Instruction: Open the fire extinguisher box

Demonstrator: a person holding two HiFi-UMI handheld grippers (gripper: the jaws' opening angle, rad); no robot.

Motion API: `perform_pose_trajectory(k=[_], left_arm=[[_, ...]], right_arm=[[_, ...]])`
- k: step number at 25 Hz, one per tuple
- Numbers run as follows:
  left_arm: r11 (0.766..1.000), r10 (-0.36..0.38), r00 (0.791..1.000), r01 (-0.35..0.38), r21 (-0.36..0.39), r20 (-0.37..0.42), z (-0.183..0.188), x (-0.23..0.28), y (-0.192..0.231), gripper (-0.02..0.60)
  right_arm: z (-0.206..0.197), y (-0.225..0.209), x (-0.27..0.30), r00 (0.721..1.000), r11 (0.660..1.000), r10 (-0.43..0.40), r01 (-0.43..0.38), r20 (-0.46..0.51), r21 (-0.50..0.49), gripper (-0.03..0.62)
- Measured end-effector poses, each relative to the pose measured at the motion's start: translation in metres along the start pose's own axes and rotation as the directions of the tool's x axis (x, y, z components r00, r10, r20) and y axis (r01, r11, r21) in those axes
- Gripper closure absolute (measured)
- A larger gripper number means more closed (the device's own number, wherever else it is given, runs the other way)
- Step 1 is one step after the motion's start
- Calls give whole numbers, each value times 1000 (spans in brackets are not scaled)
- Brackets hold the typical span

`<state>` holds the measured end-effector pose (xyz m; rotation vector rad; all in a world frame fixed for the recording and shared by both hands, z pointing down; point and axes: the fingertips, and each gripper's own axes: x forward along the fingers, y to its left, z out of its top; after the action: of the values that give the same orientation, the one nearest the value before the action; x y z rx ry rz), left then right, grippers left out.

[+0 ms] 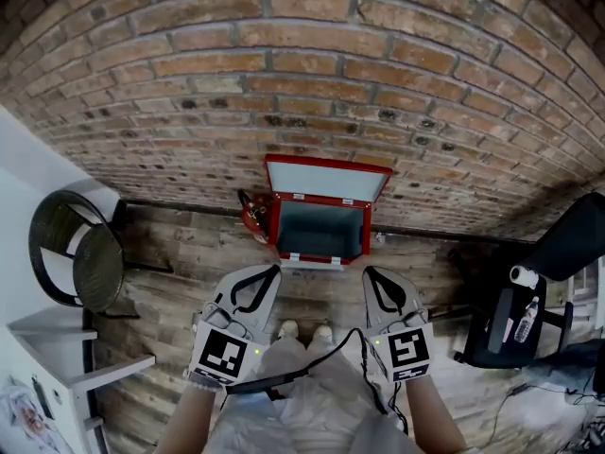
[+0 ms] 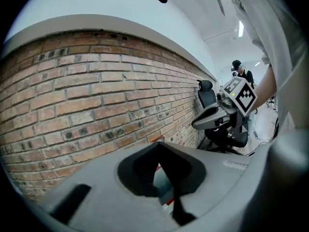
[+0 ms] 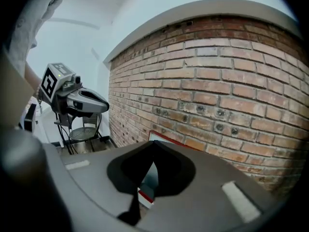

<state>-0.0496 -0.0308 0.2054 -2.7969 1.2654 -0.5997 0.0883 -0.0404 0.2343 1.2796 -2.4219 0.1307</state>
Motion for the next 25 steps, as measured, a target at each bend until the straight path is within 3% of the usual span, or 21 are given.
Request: perform_pose_trajectory(k=[12,25], left_arm=[[999,26,995,-30,45,94,60,-14,7,581],[995,78,990,-84,48,117,71,-22,23,581]], right_arm=[[57,-17,-24,994,998,-43,47,105,-43,588],[77,-12,-25,989,998,-33,41,146,-53,588]])
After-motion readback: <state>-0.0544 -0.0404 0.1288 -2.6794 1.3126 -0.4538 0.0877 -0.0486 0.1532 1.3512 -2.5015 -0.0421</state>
